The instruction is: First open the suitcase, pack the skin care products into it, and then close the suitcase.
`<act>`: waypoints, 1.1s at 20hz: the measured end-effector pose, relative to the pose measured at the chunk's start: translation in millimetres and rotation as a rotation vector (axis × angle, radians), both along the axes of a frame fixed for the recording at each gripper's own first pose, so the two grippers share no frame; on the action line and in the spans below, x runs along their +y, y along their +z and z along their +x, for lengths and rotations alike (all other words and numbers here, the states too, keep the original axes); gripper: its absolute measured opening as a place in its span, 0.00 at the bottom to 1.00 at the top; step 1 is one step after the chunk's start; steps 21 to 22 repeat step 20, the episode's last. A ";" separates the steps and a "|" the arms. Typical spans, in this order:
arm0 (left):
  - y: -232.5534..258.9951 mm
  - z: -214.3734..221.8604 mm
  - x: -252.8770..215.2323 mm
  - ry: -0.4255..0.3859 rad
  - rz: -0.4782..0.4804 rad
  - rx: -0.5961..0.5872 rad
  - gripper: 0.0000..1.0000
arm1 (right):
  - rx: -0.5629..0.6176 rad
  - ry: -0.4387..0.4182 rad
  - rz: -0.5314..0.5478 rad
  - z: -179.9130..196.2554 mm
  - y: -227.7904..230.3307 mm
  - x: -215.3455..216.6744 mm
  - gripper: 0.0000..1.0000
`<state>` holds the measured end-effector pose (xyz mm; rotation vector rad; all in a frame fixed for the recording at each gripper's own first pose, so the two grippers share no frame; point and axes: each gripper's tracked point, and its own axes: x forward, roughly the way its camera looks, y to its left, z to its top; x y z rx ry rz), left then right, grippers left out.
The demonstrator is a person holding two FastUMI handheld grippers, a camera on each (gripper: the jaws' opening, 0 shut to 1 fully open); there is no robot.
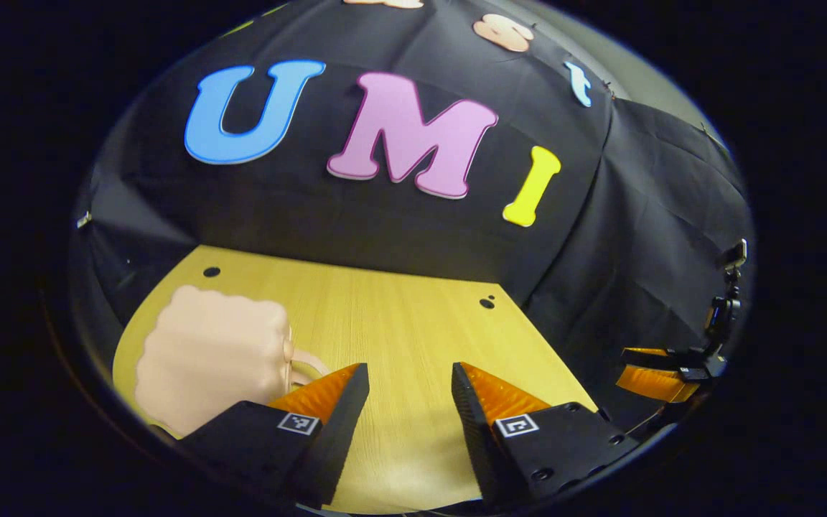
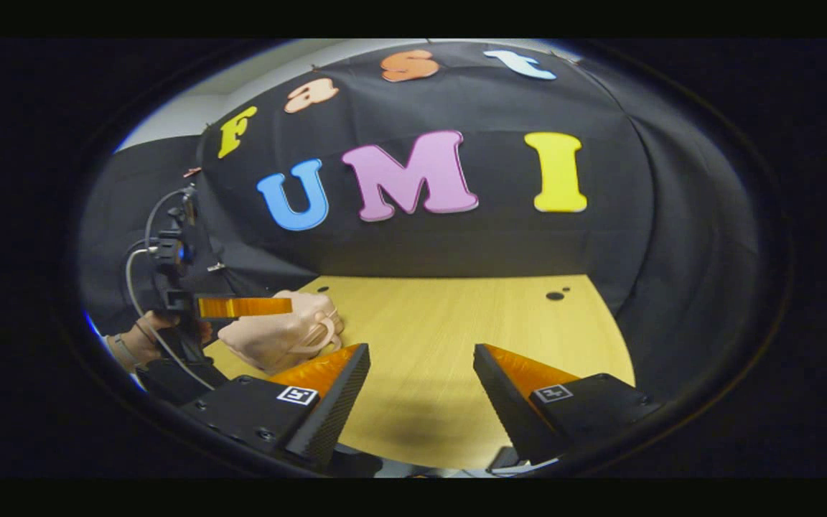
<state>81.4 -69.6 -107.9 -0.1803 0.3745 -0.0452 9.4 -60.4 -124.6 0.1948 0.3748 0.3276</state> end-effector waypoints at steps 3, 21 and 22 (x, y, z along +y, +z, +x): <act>48.5 -19.1 -15.8 0.064 0.062 -0.145 0.91 | -0.147 -0.033 -0.049 2.7 49.1 -9.4 0.95; 172.1 -110.5 3.4 0.230 0.262 -0.462 0.96 | -0.408 -0.202 -0.159 -54.9 166.2 19.7 0.95; 172.1 -110.5 3.4 0.230 0.262 -0.462 0.96 | -0.408 -0.202 -0.159 -54.9 166.2 19.7 0.95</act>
